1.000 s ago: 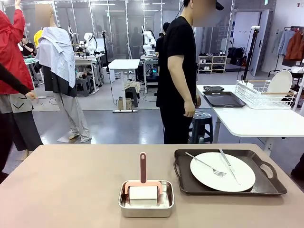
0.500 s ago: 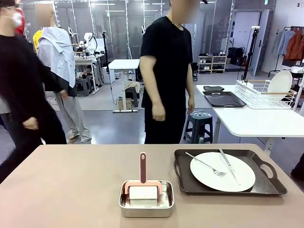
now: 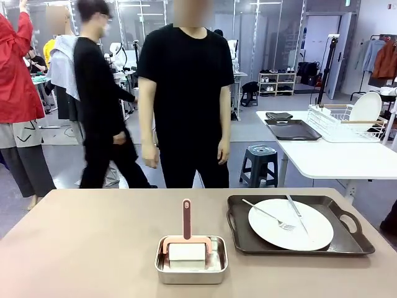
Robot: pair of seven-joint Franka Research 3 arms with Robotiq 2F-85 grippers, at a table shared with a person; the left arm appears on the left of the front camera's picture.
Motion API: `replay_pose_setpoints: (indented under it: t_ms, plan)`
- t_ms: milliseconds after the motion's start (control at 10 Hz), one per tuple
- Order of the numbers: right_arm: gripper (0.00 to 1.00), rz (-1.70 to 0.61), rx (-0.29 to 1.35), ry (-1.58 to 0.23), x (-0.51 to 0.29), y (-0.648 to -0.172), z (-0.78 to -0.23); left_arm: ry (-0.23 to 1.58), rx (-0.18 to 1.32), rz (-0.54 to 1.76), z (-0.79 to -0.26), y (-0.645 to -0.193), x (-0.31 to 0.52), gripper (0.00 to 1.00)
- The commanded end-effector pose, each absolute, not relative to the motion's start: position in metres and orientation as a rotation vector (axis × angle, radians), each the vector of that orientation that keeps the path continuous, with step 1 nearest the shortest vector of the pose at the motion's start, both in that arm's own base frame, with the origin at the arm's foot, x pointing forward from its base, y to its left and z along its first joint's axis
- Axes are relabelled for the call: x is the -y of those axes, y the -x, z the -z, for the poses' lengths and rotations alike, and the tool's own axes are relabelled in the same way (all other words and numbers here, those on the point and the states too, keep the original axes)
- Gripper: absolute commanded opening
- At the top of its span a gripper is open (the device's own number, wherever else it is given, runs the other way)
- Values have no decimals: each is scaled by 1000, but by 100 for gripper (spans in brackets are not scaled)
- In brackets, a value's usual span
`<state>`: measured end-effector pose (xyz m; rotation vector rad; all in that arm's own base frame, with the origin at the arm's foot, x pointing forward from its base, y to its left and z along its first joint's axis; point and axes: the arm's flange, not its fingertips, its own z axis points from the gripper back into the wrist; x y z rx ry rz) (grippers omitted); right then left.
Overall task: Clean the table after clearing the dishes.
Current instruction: When the right (or left) Handle tray is removed, use the right hand (or left hand) to clean the right (or left) side of the table with the Lint Roller.
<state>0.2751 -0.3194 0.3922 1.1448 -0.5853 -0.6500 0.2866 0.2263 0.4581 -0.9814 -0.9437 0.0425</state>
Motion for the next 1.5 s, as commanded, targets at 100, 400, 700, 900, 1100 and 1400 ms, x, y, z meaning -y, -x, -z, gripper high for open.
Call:
replay_pose_setpoints:
  t_ms: [100,400,700,900,1100,1400]
  plan:
    - [100,645,585,-1153,319,-272,-395,989,945,-43,-459,-284,-230,100]
    - [100,645,585,-1153,319,-272,-395,989,945,-43,-459,-284,-230,100]
    - [100,645,585,-1153,319,-272,-395,989,945,-43,-459,-284,-230,100]
    - [100,645,585,-1153,319,-272,-395,989,945,-43,-459,-284,-230,100]
    - [100,645,585,-1153,319,-272,-395,989,945,-43,-459,-284,-230,100]
    - [100,645,585,-1153,319,-272,-395,989,945,-43,-459,-284,-230,100]
